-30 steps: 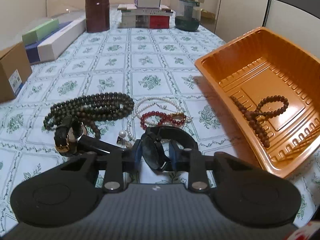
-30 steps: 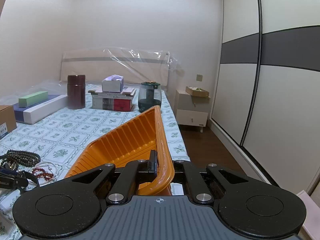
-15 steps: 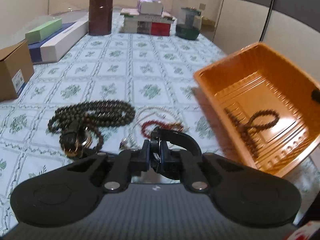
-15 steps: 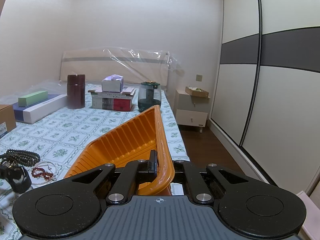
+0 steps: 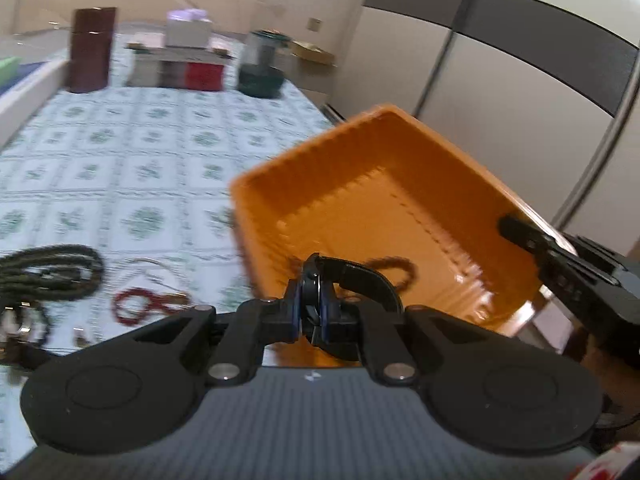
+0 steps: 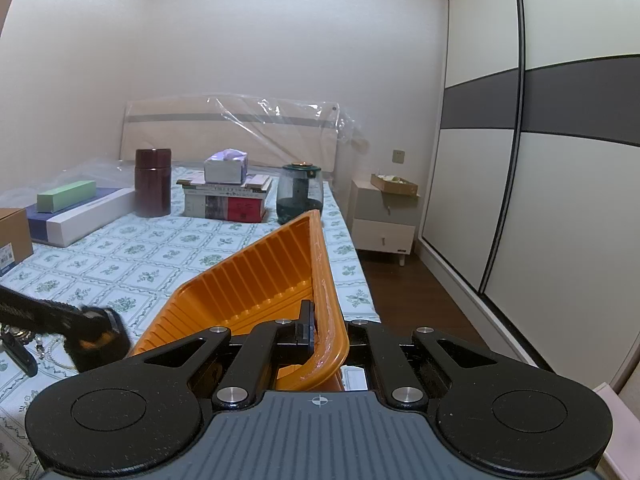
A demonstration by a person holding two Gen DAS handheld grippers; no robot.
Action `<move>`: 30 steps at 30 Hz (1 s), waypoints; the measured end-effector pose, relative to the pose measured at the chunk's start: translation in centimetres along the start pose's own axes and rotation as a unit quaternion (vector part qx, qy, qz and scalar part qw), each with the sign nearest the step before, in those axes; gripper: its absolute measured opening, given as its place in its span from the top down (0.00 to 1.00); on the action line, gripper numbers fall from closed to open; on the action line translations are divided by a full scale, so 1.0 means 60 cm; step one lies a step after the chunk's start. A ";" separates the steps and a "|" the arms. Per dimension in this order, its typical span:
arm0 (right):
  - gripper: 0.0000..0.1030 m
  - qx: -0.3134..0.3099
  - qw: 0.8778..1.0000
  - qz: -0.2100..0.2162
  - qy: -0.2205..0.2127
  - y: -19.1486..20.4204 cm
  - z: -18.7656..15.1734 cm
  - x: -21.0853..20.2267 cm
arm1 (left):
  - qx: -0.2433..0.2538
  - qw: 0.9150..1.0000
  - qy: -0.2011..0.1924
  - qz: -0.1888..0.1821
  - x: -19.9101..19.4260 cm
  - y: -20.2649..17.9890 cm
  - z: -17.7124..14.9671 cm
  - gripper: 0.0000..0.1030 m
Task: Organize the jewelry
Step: 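Carry the black bangle with the left gripper and release it into the tray, then grasp the black watch with the left gripper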
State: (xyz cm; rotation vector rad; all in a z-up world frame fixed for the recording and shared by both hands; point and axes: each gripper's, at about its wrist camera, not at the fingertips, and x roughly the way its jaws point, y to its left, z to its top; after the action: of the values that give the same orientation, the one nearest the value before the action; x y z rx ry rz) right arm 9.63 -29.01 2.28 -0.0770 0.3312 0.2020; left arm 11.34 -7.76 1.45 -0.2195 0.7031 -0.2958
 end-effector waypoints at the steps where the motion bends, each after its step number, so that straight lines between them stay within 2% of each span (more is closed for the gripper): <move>1: 0.94 0.000 1.000 0.000 0.000 0.001 0.000 0.000 | 0.002 1.000 0.003 -0.006 0.005 -0.005 -0.002 0.92; 7: 0.94 0.002 1.000 0.000 0.000 0.000 -0.001 -0.001 | 0.009 0.999 0.020 -0.028 0.023 -0.034 -0.018 0.90; 13: 0.94 0.003 1.000 0.002 0.001 0.001 -0.003 0.000 | 0.010 1.000 0.004 -0.014 0.009 -0.034 -0.021 0.85; 16: 0.94 0.005 1.000 0.001 0.000 0.000 -0.004 -0.001 | 0.008 1.000 -0.007 0.013 -0.009 -0.017 -0.028 0.80; 23: 0.94 0.004 1.000 0.000 0.000 0.000 -0.003 -0.002 | 0.001 0.995 -0.028 0.095 -0.058 0.041 -0.052 0.78; 25: 0.94 0.005 1.000 -0.001 0.001 0.001 -0.004 -0.002 | -0.003 0.992 -0.034 0.121 -0.074 0.063 -0.060 0.74; 30: 0.94 0.002 1.000 -0.003 0.002 0.003 -0.004 -0.004 | -0.026 0.978 -0.055 0.197 -0.118 0.126 -0.069 0.74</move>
State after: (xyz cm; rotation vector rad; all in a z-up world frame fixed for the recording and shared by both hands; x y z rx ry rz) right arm 9.31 -28.87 2.14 -0.0739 0.3353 0.1958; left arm 4.92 1.28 0.39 -0.1413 0.6292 0.1135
